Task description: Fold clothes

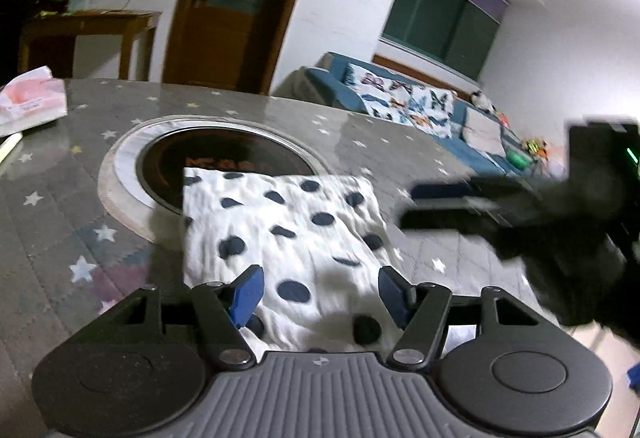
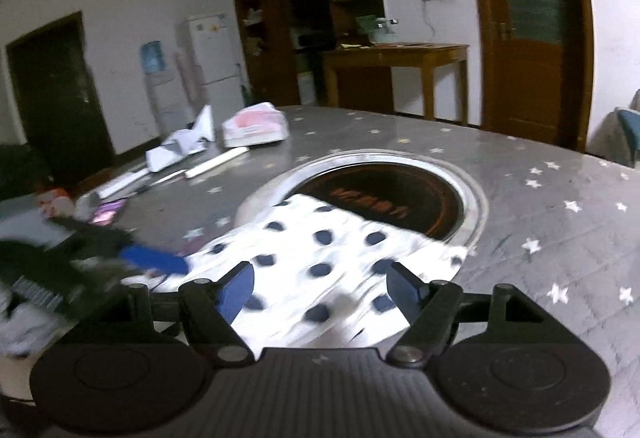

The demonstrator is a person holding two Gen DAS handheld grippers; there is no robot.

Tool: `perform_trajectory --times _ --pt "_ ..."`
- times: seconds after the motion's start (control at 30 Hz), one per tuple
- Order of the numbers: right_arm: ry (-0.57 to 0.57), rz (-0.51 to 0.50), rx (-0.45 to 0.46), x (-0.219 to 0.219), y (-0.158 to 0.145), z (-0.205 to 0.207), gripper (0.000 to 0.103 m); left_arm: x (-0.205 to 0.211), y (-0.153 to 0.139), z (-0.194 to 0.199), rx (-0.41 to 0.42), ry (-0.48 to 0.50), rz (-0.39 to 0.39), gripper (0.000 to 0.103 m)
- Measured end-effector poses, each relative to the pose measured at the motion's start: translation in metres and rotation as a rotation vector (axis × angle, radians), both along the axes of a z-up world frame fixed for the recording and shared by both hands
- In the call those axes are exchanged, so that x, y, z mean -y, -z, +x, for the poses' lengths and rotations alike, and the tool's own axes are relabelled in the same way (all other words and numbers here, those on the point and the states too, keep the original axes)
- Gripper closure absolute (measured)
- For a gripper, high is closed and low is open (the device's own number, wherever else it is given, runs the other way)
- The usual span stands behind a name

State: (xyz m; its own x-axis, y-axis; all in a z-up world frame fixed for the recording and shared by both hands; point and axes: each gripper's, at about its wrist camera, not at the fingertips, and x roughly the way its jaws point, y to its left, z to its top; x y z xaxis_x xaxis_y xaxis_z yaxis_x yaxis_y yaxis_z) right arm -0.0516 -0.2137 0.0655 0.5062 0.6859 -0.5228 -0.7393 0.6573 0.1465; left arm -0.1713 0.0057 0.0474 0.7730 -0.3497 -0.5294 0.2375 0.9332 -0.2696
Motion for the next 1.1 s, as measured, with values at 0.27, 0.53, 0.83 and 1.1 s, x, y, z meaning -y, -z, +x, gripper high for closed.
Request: perform_trajectory --times 0.27,0.53,0.83,1.1 --pt "0.014 -0.06 -0.019 -0.043 0.02 0.041 0.028 0.007 0.012 -0.002 -0.02 0.03 0.019 0.037" --pt "0.038 -0.169 -0.048 -0.064 0.056 0.064 0.028 0.002 0.02 -0.002 -0.035 0.041 -0.001 0.035" --pt "-0.066 -0.197 -0.005 -0.088 0.03 0.056 0.028 0.001 0.023 -0.002 -0.029 0.051 -0.028 0.03" --pt "-0.196 -0.221 -0.053 -0.128 0.038 0.06 0.028 -0.002 0.026 -0.002 -0.03 0.051 -0.059 0.029"
